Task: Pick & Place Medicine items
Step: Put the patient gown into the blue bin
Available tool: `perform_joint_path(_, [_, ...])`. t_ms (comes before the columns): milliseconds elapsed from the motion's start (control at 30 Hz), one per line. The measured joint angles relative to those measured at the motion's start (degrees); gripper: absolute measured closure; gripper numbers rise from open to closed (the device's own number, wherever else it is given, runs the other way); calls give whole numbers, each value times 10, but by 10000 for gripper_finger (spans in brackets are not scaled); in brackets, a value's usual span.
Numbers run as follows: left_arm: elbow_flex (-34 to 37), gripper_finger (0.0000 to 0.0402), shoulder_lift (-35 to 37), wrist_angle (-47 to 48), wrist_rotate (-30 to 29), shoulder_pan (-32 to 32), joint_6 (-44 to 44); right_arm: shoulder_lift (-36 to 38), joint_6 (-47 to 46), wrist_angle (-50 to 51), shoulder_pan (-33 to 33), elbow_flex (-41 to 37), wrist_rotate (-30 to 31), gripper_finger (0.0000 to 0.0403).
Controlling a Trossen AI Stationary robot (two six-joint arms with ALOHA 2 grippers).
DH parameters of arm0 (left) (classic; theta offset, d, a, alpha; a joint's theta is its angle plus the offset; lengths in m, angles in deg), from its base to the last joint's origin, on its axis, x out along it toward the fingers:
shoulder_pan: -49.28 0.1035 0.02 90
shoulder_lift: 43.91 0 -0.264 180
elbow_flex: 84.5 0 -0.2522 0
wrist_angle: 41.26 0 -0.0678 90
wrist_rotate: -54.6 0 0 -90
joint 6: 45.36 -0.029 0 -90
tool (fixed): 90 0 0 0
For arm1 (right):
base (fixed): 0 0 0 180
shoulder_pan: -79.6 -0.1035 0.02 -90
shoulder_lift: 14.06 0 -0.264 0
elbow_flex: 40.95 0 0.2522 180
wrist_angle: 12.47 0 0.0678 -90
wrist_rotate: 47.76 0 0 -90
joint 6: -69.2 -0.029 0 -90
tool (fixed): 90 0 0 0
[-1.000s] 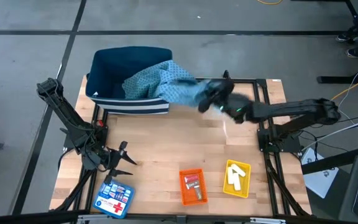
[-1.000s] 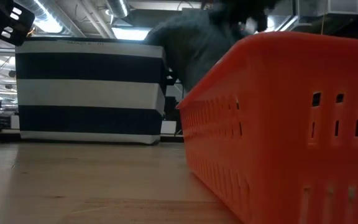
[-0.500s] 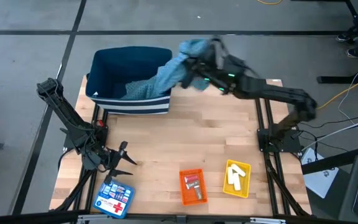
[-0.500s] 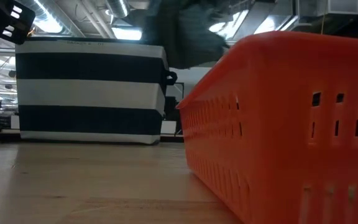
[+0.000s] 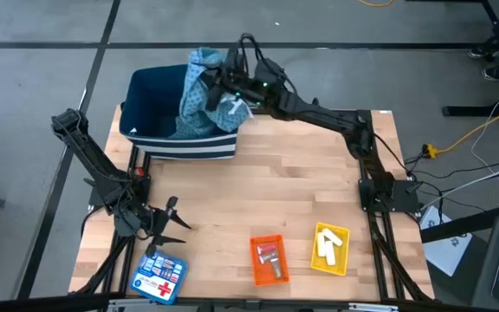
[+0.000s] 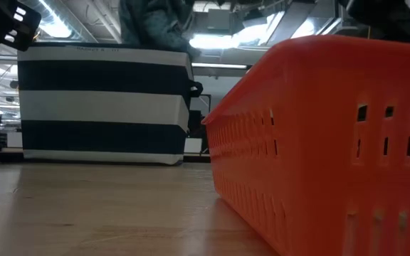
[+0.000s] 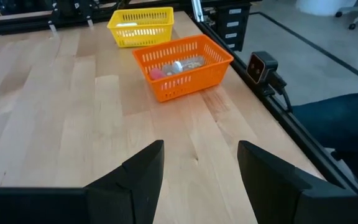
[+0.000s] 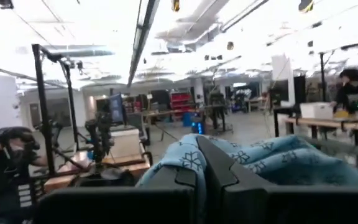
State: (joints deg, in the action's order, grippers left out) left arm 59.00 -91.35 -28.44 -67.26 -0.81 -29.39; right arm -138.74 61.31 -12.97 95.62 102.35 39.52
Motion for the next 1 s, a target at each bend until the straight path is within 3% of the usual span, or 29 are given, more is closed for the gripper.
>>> perform_joint_path(300, [0, 201, 0, -1, 0, 0, -7, -19, 48, -24, 6, 3, -21, 403])
perform_joint_path(433, [0, 201, -1, -1, -1, 1, -7, -22, 48, -58, 7, 3, -74, 403])
perform_joint_path(533, [0, 201, -1, -1, -1, 1, -7, -29, 22, -38, 7, 3, -104, 403])
perform_joint_path(667, [0, 201, -1, -1, -2, 1, -5, -53, -8, 18, 6, 2, -92, 398])
perform_joint_path(767, [0, 201, -1, -1, -2, 1, -2, -62, -19, 41, 14, 2, -103, 368])
perform_joint_path(1000, [0, 201, -1, -1, -1, 1, -1, -62, -41, 83, 18, 2, -118, 247])
